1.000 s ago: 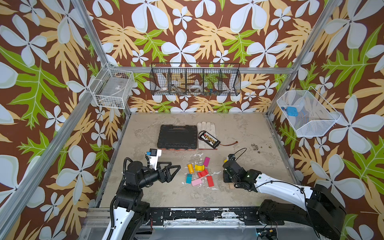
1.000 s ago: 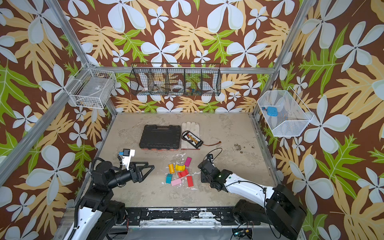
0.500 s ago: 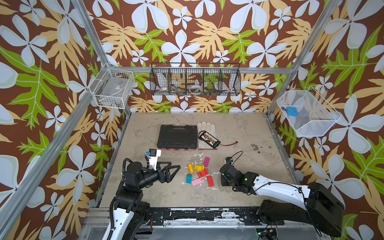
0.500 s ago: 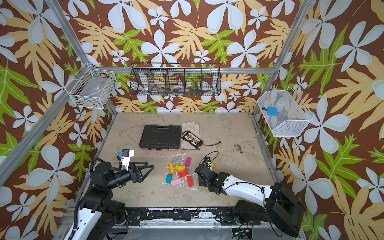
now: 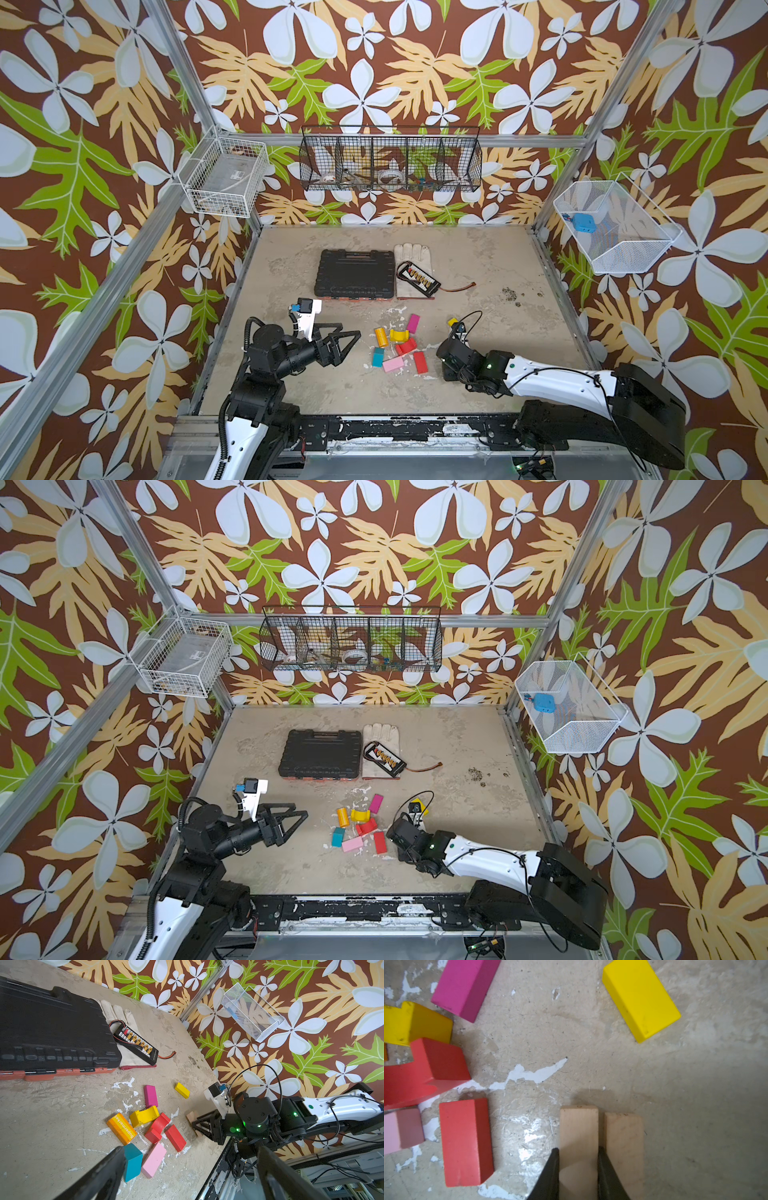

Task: Build the wood block tower
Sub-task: 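Carry the second wooden block beside the first placed block, then lower the block next to the first and open the right gripper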

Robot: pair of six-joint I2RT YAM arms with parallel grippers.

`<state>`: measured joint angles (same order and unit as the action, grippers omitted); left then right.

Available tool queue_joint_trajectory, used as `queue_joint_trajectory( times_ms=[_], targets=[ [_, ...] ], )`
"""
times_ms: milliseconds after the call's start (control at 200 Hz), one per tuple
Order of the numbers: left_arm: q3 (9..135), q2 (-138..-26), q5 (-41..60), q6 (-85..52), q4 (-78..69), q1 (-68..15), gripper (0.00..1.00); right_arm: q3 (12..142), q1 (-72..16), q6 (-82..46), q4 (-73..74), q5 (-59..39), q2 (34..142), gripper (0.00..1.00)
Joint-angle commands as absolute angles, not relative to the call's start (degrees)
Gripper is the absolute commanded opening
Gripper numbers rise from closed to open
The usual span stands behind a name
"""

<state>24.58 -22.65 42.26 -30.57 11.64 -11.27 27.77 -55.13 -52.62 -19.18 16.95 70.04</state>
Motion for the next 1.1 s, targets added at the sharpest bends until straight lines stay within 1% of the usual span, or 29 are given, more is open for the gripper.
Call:
queue_joint_trajectory(
  times_ms=[0,125,270,455,701,821,1046,1091],
  targets=[
    [24.5,-22.5,42.5,-30.7,10.4,-11.3,1.00,27.9,-55.3,-53.7,-19.4,18.4,70.7,0.27],
    [24.5,-22.5,42.4,-30.7,10.4,-11.3,1.00,28.0,-55.3,-53.7,-19.2,18.3,71.1,0.28],
    [24.5,-22.4,42.4,-30.7,10.4,-11.3,1.00,28.1,-55.3,-53.8,-19.6,18.5,70.9,0.35],
    [24.5,-22.4,42.4,-30.7,10.4,-11.3,1.00,28.0,-55.3,-54.0,-20.3,18.7,69.8,0.40],
    [24.5,-22.3,42.4,-30.8,10.4,-11.3,1.00,28.2,-55.4,-54.0,-21.9,18.9,66.6,0.43],
    [24.5,-22.3,42.4,-30.7,10.4,-11.3,1.00,28.6,-55.3,-53.4,-23.5,20.0,64.7,0.52],
    [24.5,-22.2,42.5,-30.7,10.4,-11.3,1.00,28.1,-55.1,-51.9,-26.1,23.5,60.9,0.76],
    [24.5,-22.2,42.5,-30.7,10.4,-11.3,1.00,27.6,-55.2,-51.9,-25.9,23.6,60.4,0.82]
  ],
)
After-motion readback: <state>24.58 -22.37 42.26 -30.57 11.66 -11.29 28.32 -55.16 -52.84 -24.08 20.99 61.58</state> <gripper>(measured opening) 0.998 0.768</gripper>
